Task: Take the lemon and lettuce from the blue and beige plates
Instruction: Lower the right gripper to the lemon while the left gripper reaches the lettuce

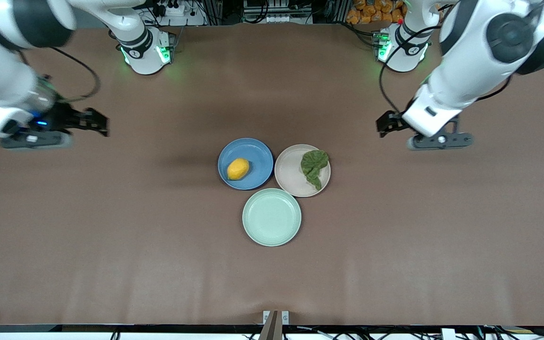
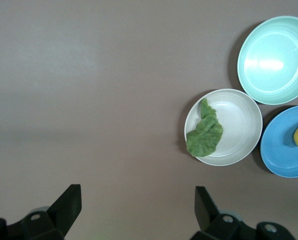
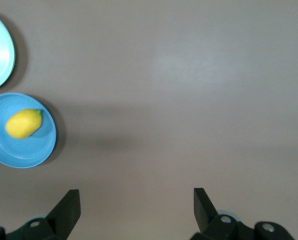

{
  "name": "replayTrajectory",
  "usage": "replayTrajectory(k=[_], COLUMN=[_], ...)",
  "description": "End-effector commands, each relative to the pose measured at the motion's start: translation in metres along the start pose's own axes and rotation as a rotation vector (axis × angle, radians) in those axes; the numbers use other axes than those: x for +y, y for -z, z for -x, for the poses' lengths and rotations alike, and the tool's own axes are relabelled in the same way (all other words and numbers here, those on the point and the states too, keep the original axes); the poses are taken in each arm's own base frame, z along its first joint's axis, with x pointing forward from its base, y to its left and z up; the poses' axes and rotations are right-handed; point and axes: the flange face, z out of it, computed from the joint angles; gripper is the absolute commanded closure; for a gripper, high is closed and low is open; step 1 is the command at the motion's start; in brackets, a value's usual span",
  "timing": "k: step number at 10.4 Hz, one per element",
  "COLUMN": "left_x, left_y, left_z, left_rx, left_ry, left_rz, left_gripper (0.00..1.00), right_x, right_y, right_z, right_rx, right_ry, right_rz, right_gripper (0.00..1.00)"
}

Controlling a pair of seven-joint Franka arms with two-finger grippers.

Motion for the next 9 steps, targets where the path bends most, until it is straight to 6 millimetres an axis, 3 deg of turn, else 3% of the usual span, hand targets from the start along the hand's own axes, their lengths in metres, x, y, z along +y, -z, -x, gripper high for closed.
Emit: replayTrajectory(k=[1, 2, 5, 9], left_x=[0.031, 0.048, 0.087, 0.13], left_y=[-0.043, -0.065, -0.119, -0.183], left_z=[0.011, 0.017, 0.022, 0.025], left_rx=[0.012, 0.017, 0.038, 0.146], left_ry=[0.054, 0.063, -0.002, -0.15], left_rz=[0.035, 0.036, 0.014, -0.025], left_gripper=[0.0, 0.0, 0.0, 0.0], right_x=[-0.039, -0.056, -0.135, -0.213], right_y=[-0.038, -0.056, -0.114, -0.192], right_z=[-0.012, -0.017, -0.027, -0.037], right_rx=[-0.043, -0.064, -0.047, 0.007], right_ry=[-0.059, -0.087, -0.17, -0.267], right_rz=[-0.002, 0.001, 0.001, -0.032], right_gripper=[0.0, 0.0, 0.0, 0.0])
